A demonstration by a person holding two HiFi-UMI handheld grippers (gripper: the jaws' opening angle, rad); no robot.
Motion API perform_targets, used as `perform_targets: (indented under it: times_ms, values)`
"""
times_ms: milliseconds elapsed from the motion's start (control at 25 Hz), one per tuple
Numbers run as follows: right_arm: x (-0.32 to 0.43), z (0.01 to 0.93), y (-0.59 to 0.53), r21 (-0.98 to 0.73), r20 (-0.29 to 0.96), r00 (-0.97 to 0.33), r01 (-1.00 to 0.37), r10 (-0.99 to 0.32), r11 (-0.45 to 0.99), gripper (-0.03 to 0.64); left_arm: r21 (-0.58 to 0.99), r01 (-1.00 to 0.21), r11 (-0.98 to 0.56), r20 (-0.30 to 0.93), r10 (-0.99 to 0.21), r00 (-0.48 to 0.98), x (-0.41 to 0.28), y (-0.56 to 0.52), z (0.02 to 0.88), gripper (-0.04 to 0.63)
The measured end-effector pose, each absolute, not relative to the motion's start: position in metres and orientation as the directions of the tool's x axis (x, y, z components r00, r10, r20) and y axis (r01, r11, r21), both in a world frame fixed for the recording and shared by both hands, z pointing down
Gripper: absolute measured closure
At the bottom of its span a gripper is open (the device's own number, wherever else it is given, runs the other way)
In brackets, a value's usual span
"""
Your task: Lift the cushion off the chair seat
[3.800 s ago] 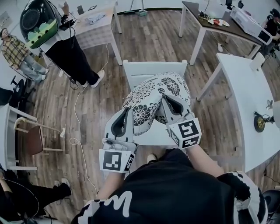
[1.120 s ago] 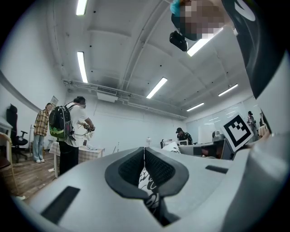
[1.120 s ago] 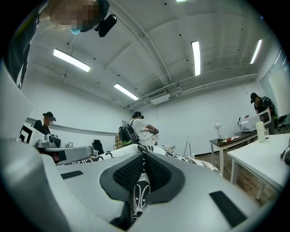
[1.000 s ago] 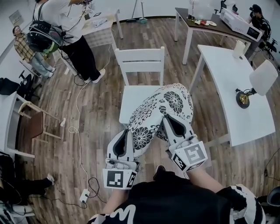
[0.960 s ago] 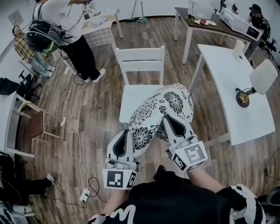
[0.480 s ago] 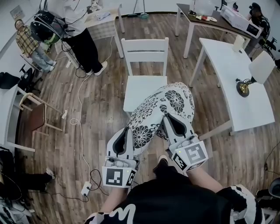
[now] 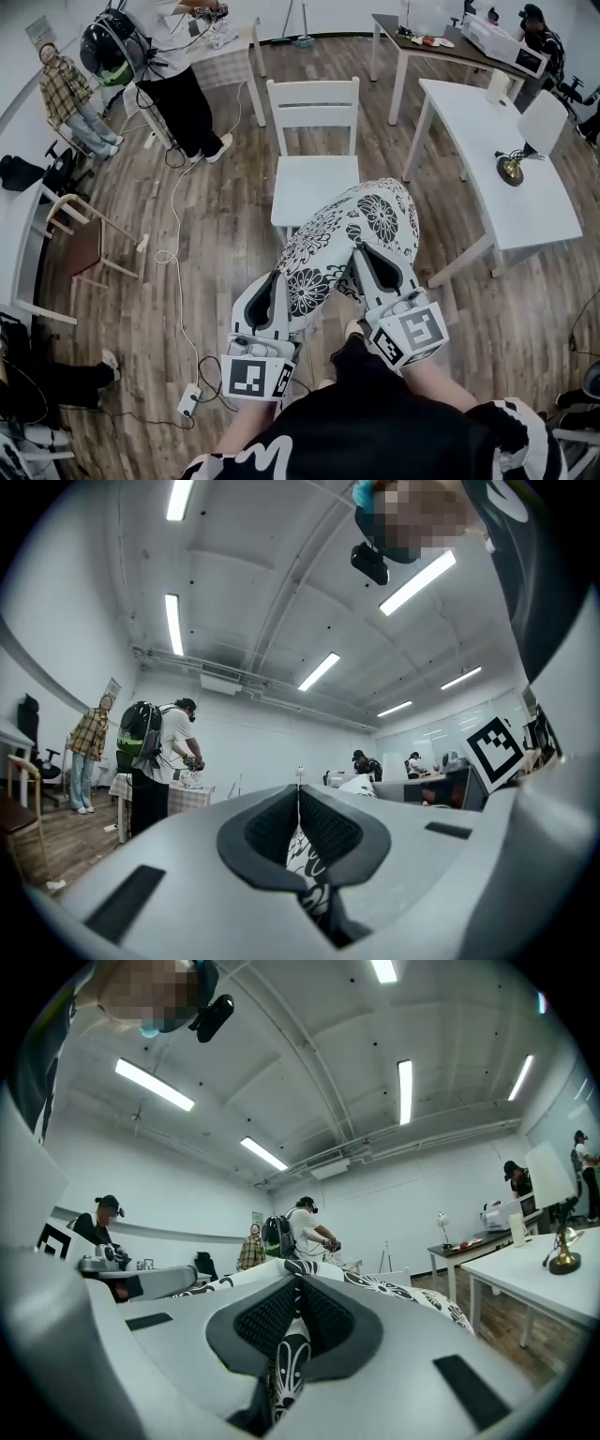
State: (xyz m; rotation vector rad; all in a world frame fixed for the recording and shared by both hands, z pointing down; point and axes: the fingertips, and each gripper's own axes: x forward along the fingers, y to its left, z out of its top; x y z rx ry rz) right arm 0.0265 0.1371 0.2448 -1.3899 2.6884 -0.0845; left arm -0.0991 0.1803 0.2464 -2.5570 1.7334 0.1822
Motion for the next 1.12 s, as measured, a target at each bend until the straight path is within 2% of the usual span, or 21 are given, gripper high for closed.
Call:
perform_targets:
  times_ms: [440, 1120]
  values:
    - [0.012, 0.248, 0.228, -0.121, -0.102, -0.556, -0.816, -0.825, 0.565, 0.586, 0.018, -0.915, -0.404, -0.128, -0.908, 0.399, -0.112, 0.263, 0.251, 0.588]
    - [0.027, 0.246, 0.259, -0.135, -0.120, -0.535, -0.826, -0.836, 0.548, 0.586, 0.078, -0.907, -0.414, -0.166, -0.903, 0.397, -0.108, 0.288, 0.247, 0.588]
